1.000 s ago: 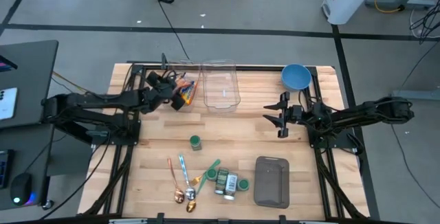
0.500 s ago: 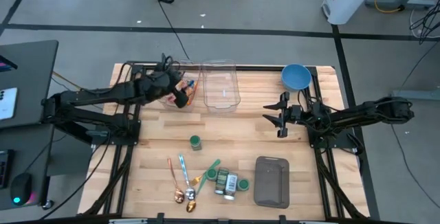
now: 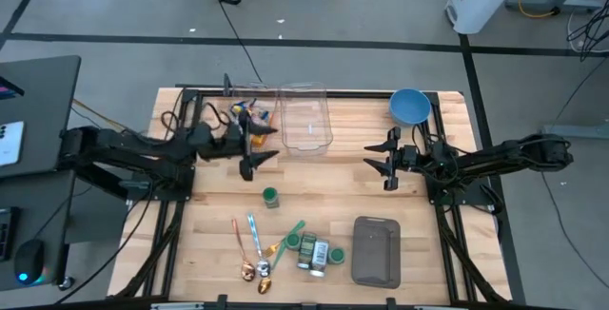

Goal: Pick & Place Food Item
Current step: Put the green spice bottle into the right transparent bin

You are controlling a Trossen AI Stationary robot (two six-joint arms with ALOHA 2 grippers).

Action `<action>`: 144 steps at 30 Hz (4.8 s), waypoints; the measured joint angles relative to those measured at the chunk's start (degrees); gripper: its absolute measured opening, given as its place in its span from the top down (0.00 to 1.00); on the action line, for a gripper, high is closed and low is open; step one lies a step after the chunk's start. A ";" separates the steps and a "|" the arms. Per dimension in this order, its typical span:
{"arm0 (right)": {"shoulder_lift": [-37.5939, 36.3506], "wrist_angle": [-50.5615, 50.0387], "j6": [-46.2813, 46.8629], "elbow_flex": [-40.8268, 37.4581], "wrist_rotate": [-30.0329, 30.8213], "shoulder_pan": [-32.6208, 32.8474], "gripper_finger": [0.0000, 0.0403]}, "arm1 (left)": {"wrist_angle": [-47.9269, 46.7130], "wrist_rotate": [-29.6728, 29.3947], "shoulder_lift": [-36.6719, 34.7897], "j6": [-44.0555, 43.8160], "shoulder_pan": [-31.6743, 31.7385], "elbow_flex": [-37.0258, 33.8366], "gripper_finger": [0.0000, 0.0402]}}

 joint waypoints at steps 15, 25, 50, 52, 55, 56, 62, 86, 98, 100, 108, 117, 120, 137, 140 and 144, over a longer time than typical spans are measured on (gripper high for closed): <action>0.00 -0.05 0.63 0.00 -0.02 0.00 0.59 | -21.22 -8.71 0.00 -8.17 -11.75 -4.26 0.23; 0.00 -0.09 0.97 0.00 -0.02 0.00 0.59 | -48.87 -12.16 0.00 -10.62 -15.46 5.87 0.16; 0.02 -1.28 1.00 0.00 -0.02 -0.11 0.59 | -77.11 -5.87 22.92 -8.60 -16.95 31.94 0.07; 0.02 -1.32 0.98 0.00 -0.02 -0.11 0.59 | -78.22 -5.69 24.26 -8.61 -17.57 33.34 0.07; 0.02 -1.40 1.00 0.00 0.07 -0.11 0.59 | -79.41 -5.55 25.42 -8.43 -18.41 34.76 0.08; 0.02 -1.40 0.99 0.00 0.09 -0.12 0.59 | -79.87 -5.57 25.46 -8.42 -18.70 34.96 0.09; 0.02 -1.38 0.97 0.00 0.19 -0.11 0.59 | -82.48 -7.07 25.31 -8.79 -18.81 35.94 0.10; 0.02 -1.39 0.84 0.00 0.44 -0.12 0.59 | -82.23 -8.90 28.91 -2.59 -15.68 36.07 0.10; 0.02 -1.38 0.60 0.00 0.44 -0.11 0.59 | -82.28 -11.38 29.77 -0.07 -15.75 36.07 0.37; 0.02 -1.38 0.60 0.00 0.44 -0.12 0.59 | -82.17 -11.40 29.75 0.60 -15.75 36.07 0.46; 0.02 -1.38 0.58 0.00 0.43 -0.12 0.59 | -82.83 -11.34 29.73 1.03 -15.75 36.11 0.48; 0.02 -1.84 0.58 0.00 0.42 -0.12 0.59 | -80.46 -14.90 26.16 -1.87 -16.05 36.55 0.48; 0.00 -2.39 0.58 0.00 0.42 -0.12 0.59 | -74.38 -17.15 22.74 -1.99 -16.95 36.44 0.48; 0.00 -3.65 0.82 0.00 0.39 -0.12 0.59 | -0.32 -23.13 14.23 1.06 -15.08 5.71 0.48; 0.00 -3.61 0.75 0.00 0.39 -0.13 0.59 | -1.81 -24.71 13.92 1.09 -11.64 6.19 0.48; 0.00 -3.58 0.58 -0.02 0.39 -0.13 0.59 | -11.06 -23.98 13.92 2.64 -5.20 10.33 0.48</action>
